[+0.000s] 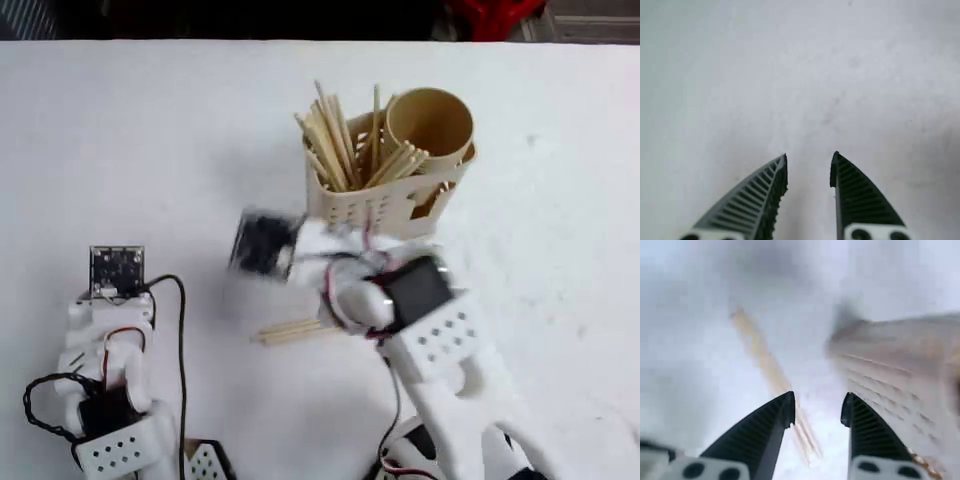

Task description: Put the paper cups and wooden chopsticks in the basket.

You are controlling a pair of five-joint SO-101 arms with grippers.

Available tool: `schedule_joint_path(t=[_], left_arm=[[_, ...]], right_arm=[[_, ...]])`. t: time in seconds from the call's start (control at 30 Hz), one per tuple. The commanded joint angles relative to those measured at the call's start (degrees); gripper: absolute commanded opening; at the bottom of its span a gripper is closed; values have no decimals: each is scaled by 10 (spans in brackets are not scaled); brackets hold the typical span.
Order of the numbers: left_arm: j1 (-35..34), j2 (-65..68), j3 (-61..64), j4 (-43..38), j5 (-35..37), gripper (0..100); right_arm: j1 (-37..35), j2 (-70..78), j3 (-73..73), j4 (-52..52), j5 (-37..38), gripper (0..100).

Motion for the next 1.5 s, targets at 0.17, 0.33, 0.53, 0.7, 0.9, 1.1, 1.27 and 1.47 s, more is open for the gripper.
schedule_joint_path(t=[0.17,0.33,0.53,0.7,0.9,1.1,1.27,1.47], left_arm=[[8,-9,-3,2,-5,155],[8,-9,-3,2,-5,155],[8,-9,-3,2,-5,155],[10,-9,-3,2,-5,155],[10,-9,-3,2,-5,155],[10,-9,-3,2,-5,155],[10,-9,-3,2,-5,155],[10,-9,-3,2,-5,155]], right_arm=[[-64,36,233,-189,117,160],[-61,124,247,-279,119,171],[-61,220,247,-363,121,170],[-60,275,247,-405,120,170],[-60,304,247,-425,117,115],[-61,303,229,-424,40,22],[-60,303,207,-422,-12,16],[-59,302,207,-406,-18,22]])
